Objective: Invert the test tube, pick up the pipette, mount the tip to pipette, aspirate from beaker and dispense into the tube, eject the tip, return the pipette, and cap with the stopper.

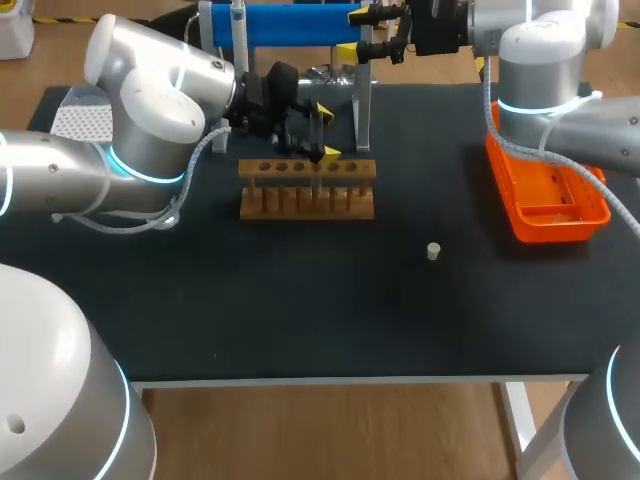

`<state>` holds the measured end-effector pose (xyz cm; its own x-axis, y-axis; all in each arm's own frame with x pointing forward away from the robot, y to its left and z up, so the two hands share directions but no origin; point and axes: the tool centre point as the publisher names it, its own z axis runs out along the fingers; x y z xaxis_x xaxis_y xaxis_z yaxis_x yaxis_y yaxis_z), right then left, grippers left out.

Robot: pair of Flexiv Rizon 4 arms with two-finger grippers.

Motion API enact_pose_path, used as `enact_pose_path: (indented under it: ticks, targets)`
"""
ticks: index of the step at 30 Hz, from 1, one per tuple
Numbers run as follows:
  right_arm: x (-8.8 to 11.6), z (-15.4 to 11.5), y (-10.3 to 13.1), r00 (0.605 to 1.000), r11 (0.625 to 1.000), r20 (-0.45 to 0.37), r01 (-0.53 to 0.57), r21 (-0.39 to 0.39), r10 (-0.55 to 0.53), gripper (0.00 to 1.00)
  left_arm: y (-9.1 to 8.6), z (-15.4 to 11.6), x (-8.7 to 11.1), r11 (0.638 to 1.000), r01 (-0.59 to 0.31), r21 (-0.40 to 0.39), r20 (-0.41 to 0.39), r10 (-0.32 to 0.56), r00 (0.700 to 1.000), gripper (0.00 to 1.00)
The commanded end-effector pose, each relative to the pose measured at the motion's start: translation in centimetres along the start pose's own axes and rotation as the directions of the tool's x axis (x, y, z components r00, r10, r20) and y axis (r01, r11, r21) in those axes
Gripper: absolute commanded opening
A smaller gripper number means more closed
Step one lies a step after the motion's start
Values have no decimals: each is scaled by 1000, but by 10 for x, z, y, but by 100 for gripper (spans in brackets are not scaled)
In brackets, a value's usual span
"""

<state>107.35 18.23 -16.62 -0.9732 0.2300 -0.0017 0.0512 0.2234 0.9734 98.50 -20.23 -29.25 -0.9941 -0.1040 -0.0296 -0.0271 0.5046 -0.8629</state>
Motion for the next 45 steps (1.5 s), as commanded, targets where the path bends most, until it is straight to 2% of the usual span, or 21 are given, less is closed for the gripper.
enact_pose_path:
  ticks: [1,14,19,23,27,28,35,39,45]
  targets:
    - [1,-1,1,1000,1000,1,0,3,0,100,0,0,-1,1000,0,-3,-2,0,1000,100]
    - [1,-1,1,1000,1000,1,0,3,0,100,0,0,-1,1000,0,-3,-2,0,1000,100]
    - [14,-38,-17,998,999,66,9,46,-13,100,0,0,-1,1000,0,-3,-2,0,1000,100]
    - [34,-81,-33,992,998,128,-3,63,-6,100,0,0,-1,1000,0,-3,-2,0,1000,100]
    - [66,-126,-54,980,994,201,-16,105,-5,100,0,0,-1,1000,0,-3,-2,0,1000,100]
    - [66,-133,-60,978,994,209,-28,106,5,100,0,0,-1,1000,0,-3,-2,0,1000,100]
    - [129,-193,-102,959,990,282,-57,126,20,100,0,0,-1,1000,0,-3,-2,0,1000,100]
    - [155,-210,-126,950,986,311,-82,148,32,100,0,0,-1,1000,0,-3,-2,0,1000,100]
    - [185,-218,-153,945,981,325,-95,172,35,100,0,0,-1,1000,0,-3,-2,0,1000,100]
